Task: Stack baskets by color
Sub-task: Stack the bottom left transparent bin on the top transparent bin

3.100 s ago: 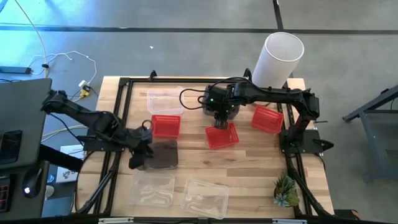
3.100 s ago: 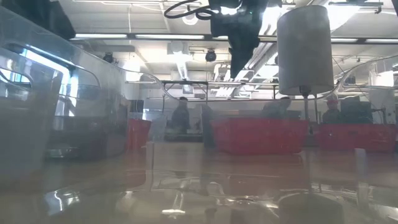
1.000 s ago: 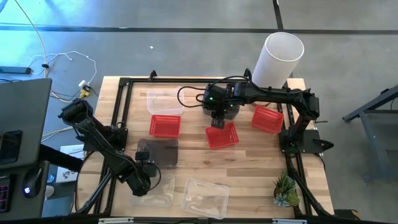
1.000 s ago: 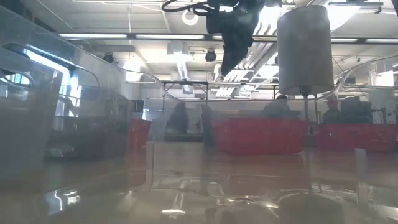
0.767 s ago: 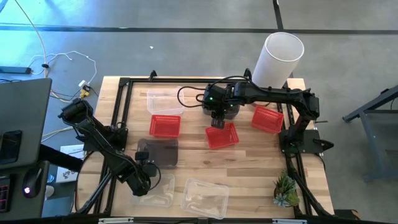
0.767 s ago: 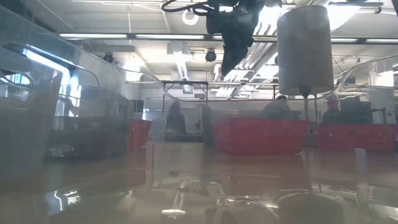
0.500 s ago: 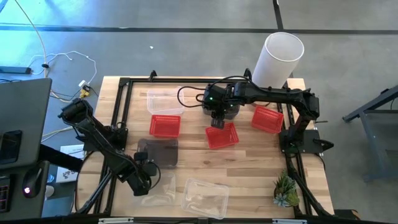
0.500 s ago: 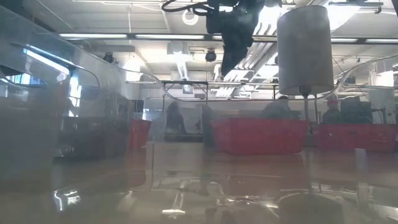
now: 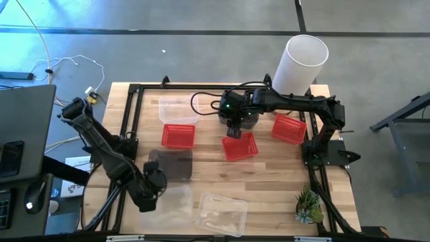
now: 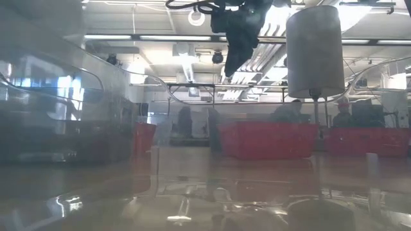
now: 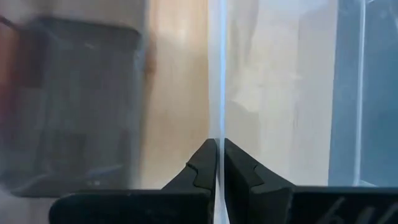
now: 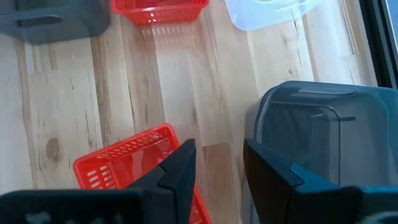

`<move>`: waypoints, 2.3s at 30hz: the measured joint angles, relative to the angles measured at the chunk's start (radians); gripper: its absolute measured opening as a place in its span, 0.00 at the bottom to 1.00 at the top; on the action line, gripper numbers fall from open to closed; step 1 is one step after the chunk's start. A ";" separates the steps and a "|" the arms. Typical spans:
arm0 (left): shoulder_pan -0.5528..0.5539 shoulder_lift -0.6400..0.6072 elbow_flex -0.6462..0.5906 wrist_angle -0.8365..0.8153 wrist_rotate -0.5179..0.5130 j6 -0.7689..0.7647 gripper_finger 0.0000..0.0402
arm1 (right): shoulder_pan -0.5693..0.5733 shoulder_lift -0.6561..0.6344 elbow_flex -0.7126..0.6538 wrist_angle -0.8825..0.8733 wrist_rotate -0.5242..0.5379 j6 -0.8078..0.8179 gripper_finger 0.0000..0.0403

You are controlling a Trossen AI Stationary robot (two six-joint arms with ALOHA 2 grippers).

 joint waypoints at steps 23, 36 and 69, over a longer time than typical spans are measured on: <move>0.585 -0.325 0.008 -0.234 -0.175 0.574 0.00 | 0.001 0.000 0.000 0.007 -0.001 0.060 0.30; 1.049 -0.280 0.198 -0.234 -0.175 1.078 0.00 | 0.001 0.000 0.000 -0.040 0.000 0.064 0.30; 1.693 0.123 0.392 -0.228 0.289 1.538 0.00 | 0.107 0.000 0.000 -0.165 0.137 0.113 0.30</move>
